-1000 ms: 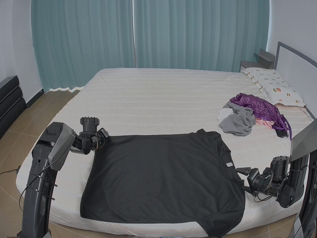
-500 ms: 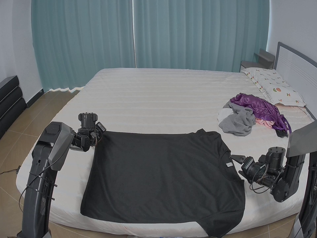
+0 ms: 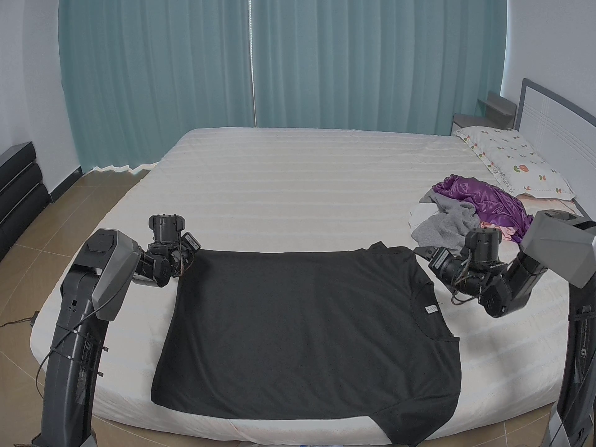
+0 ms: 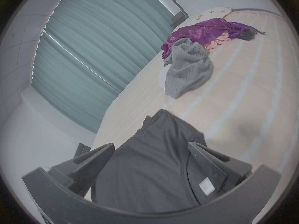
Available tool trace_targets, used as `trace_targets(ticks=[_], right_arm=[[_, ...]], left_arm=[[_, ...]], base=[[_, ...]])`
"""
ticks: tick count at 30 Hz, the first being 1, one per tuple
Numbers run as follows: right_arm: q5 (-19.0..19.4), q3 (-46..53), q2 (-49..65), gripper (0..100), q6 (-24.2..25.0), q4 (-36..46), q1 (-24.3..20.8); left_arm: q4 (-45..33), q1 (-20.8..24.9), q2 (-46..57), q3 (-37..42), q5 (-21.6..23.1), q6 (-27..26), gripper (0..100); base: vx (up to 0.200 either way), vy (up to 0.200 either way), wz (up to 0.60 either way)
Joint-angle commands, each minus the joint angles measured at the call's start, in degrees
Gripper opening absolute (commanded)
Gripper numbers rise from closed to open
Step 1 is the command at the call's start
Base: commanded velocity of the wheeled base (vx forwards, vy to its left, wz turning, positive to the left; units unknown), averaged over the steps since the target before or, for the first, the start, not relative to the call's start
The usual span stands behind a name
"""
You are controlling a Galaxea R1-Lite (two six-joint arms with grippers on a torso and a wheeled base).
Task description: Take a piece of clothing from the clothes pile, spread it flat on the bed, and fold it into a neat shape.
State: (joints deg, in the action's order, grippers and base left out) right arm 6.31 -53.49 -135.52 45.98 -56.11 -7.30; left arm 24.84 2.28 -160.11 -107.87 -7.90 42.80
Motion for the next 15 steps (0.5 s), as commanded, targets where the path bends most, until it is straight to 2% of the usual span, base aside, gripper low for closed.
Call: trace_targets(ticks=[1, 7, 15], right_arm=[[-5.00, -23.59, -13.54, 100, -5.03, 16.39, -0.34], [-5.44, -38.35, -20.31, 100, -5.20, 24.47, 0.53], [-7.46, -47.76, -27.16, 100, -5.11, 24.74, 0.71]], left_arm=[[0.20, 0.09, 0.59, 2.41, 0.17, 0.09, 0], [0.03, 0.09, 0.59, 2.49, 0.17, 0.18, 0], [0.03, 0.18, 0.59, 2.85, 0.17, 0.18, 0]], base=[[0.000, 0.000, 0.00], [0.000, 0.000, 0.00], [0.000, 0.000, 0.00]])
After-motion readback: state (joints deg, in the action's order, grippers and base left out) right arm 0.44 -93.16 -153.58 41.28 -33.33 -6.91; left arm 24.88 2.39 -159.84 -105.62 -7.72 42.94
